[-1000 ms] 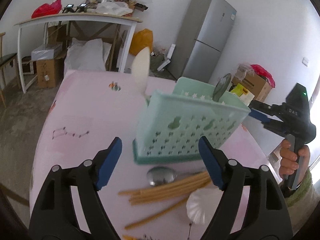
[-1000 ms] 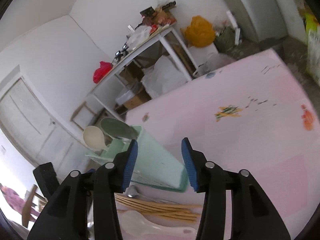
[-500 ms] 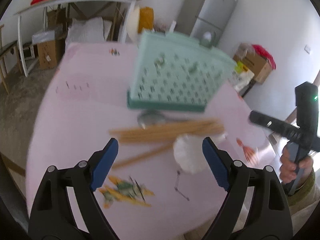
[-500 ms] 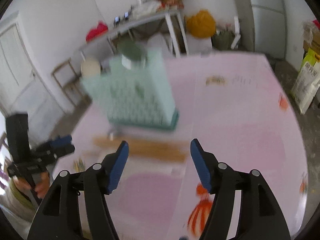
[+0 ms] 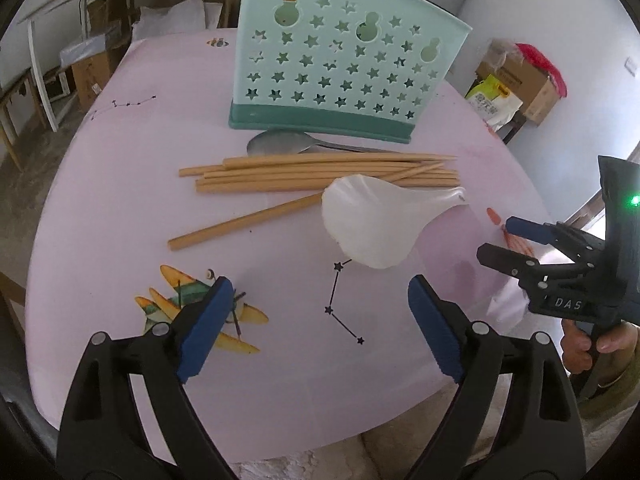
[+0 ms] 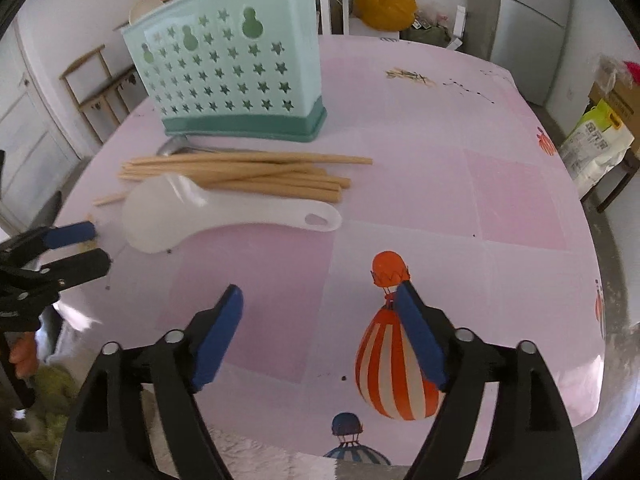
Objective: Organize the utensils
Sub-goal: 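Withdraw both tools from the holder back over the table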
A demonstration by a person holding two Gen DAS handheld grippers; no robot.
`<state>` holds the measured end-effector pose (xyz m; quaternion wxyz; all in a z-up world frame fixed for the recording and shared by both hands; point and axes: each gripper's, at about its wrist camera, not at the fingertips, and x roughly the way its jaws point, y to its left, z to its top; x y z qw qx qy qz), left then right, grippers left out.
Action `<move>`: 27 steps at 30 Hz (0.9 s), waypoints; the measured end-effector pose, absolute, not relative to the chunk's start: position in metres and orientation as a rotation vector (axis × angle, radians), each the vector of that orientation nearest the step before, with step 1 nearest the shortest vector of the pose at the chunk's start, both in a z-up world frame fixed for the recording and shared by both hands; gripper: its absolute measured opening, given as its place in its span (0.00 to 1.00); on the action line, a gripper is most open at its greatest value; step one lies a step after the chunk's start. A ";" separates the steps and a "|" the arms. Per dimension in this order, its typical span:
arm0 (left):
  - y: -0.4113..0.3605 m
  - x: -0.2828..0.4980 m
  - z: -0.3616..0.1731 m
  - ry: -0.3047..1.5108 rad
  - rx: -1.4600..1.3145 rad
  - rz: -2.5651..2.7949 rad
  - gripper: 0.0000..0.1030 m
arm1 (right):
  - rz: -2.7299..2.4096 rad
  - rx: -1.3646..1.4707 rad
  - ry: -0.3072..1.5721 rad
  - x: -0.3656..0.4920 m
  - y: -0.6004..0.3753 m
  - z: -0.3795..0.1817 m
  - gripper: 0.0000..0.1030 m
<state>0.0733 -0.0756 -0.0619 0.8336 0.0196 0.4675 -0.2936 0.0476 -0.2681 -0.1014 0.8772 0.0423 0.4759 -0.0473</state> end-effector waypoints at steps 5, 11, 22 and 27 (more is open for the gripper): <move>-0.074 0.075 -0.061 1.005 0.022 -0.607 0.92 | -0.108 0.036 0.975 0.051 -0.262 -0.108 0.90; -0.067 0.078 -0.059 1.017 -0.041 -0.603 0.92 | -0.111 0.059 0.958 0.051 -0.264 -0.112 0.94; -0.067 0.078 -0.057 1.023 -0.077 -0.575 0.92 | -0.095 0.049 0.943 0.050 -0.269 -0.114 0.94; -0.068 0.075 -0.058 1.004 -0.045 -0.595 0.92 | -0.107 0.055 0.942 0.050 -0.271 -0.113 0.94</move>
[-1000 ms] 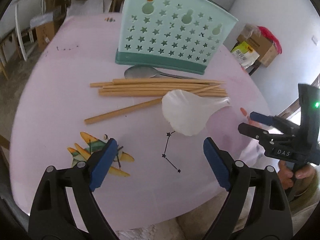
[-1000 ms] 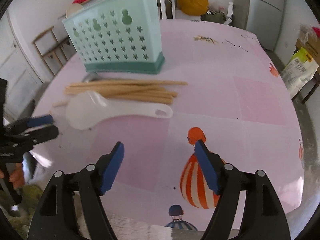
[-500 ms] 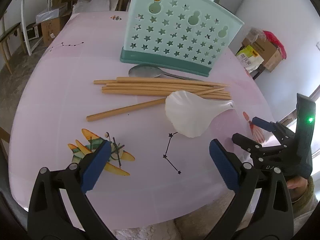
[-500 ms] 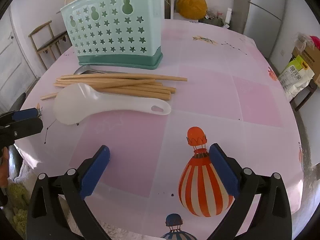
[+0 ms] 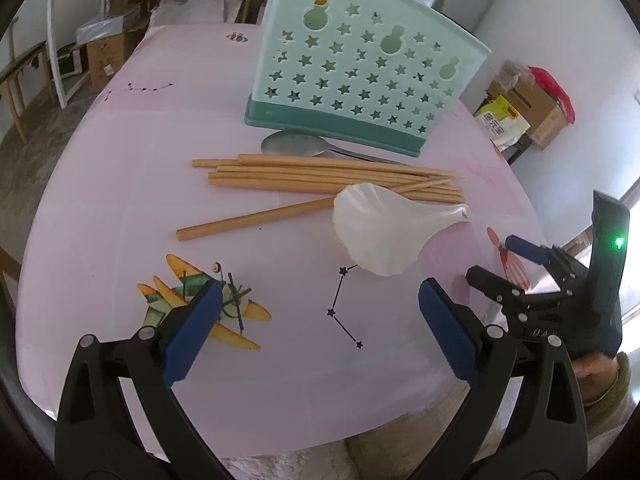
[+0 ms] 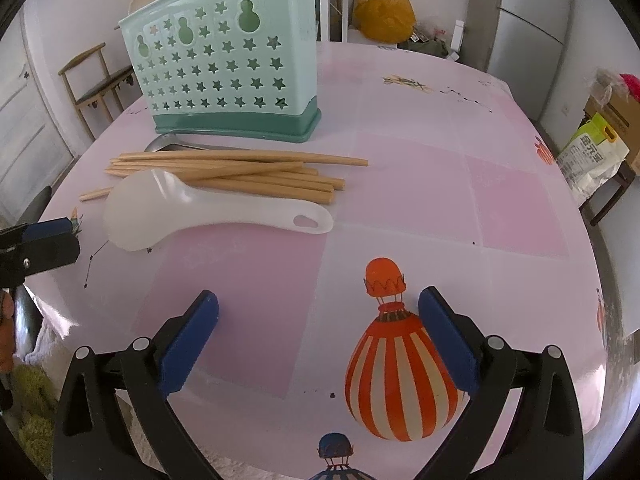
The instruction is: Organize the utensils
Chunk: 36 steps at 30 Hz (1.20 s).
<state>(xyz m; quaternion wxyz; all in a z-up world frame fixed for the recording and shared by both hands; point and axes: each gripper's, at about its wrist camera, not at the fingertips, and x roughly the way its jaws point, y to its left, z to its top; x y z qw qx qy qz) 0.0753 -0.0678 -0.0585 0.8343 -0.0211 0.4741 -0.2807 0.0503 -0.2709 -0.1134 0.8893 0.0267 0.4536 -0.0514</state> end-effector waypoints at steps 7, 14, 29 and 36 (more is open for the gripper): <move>-0.071 0.074 -0.059 0.997 -0.006 -0.578 0.92 | -0.108 0.058 0.938 0.050 -0.270 -0.113 0.94; -0.070 0.073 -0.048 0.944 -0.041 -0.636 0.90 | -0.110 0.060 0.935 0.049 -0.272 -0.113 0.94; -0.074 0.094 -0.052 0.957 -0.230 -0.738 0.37 | -0.124 0.068 0.932 0.048 -0.272 -0.113 0.94; -0.077 0.107 -0.066 1.040 -0.286 -0.705 0.20 | -0.125 0.069 0.923 0.048 -0.272 -0.113 0.94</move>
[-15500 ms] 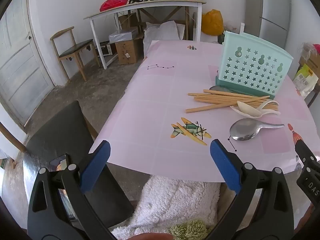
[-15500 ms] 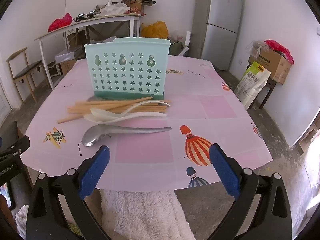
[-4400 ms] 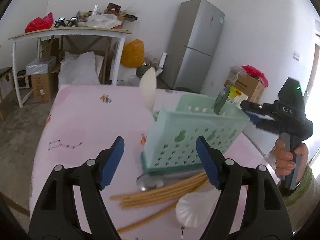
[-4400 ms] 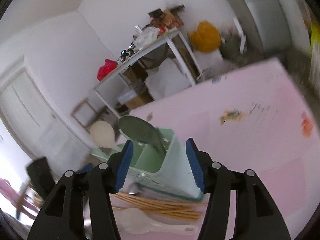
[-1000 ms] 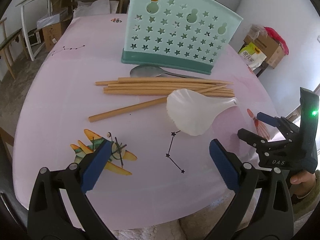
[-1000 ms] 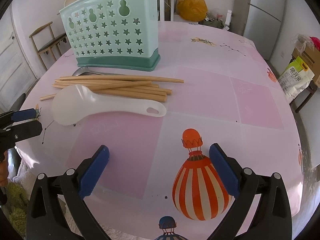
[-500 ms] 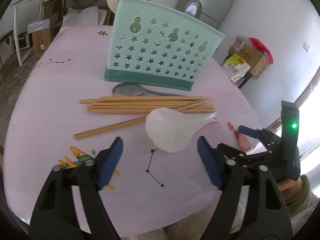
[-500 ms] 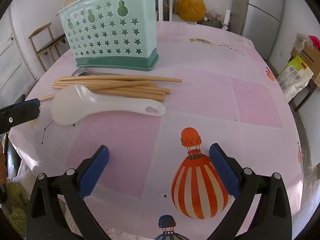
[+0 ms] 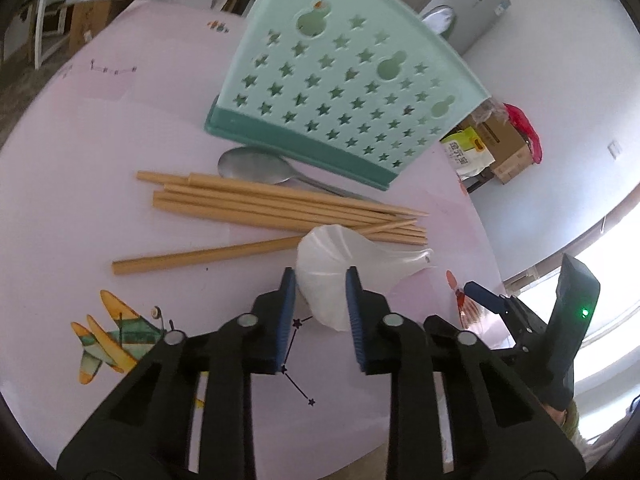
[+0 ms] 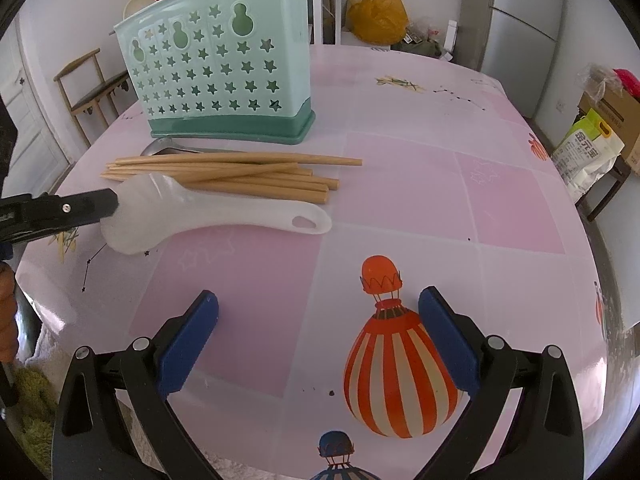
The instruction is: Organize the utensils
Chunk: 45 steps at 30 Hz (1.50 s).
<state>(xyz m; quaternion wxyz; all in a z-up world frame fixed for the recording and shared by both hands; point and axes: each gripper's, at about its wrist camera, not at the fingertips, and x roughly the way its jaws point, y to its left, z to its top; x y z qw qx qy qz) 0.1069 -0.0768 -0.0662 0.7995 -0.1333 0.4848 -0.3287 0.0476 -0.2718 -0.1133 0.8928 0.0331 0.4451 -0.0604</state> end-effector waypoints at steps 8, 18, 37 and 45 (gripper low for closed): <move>-0.081 0.108 -0.073 1.054 -0.334 -0.688 0.15 | -0.126 0.070 0.919 0.046 -0.272 -0.113 0.94; -0.074 0.105 -0.074 1.041 -0.335 -0.677 0.07 | -0.121 0.067 0.895 0.044 -0.273 -0.113 0.94; -0.017 0.091 -0.064 1.002 -0.245 -0.619 0.07 | -0.002 0.023 0.741 0.089 -0.250 -0.039 0.65; -0.005 0.092 -0.065 0.984 -0.261 -0.598 0.07 | 0.069 -0.043 0.835 0.146 -0.218 -0.056 0.40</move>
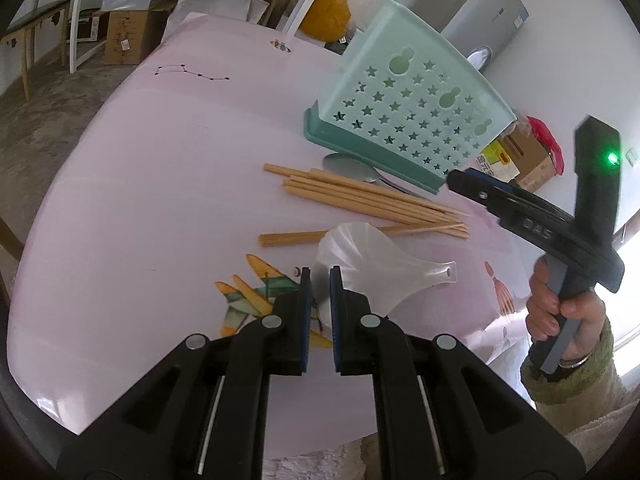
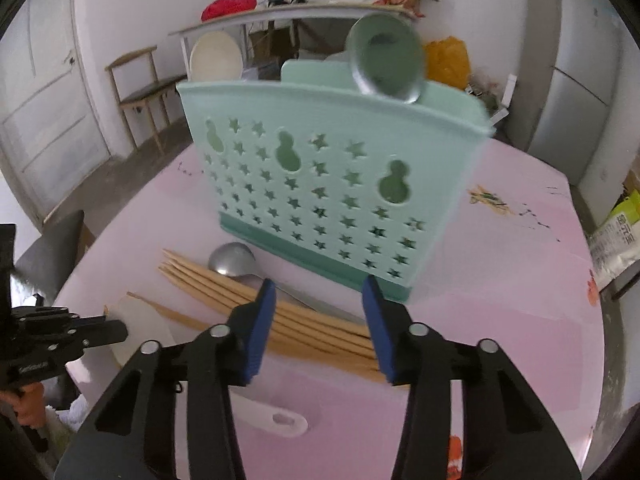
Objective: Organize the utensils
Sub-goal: 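Lower the right gripper over the wooden chopsticks while the left holds the rice paddle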
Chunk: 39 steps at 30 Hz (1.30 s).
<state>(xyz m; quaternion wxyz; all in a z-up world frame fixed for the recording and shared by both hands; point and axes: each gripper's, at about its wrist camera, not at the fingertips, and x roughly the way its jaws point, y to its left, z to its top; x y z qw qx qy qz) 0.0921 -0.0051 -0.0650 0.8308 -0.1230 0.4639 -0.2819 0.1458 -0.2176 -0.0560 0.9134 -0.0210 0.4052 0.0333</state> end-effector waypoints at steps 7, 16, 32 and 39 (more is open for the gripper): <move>-0.009 0.091 -0.066 0.972 -0.251 -0.623 0.07 | 0.075 -0.046 0.857 0.155 -0.214 -0.059 0.34; -0.018 0.087 -0.064 0.959 -0.212 -0.634 0.08 | 0.105 -0.088 0.893 0.160 -0.208 -0.066 0.26; -0.017 0.084 -0.063 0.954 -0.192 -0.630 0.08 | 0.133 -0.094 0.971 0.172 -0.207 -0.086 0.26; -0.018 0.082 -0.063 0.950 -0.186 -0.625 0.08 | 0.131 -0.109 0.978 0.176 -0.201 -0.086 0.26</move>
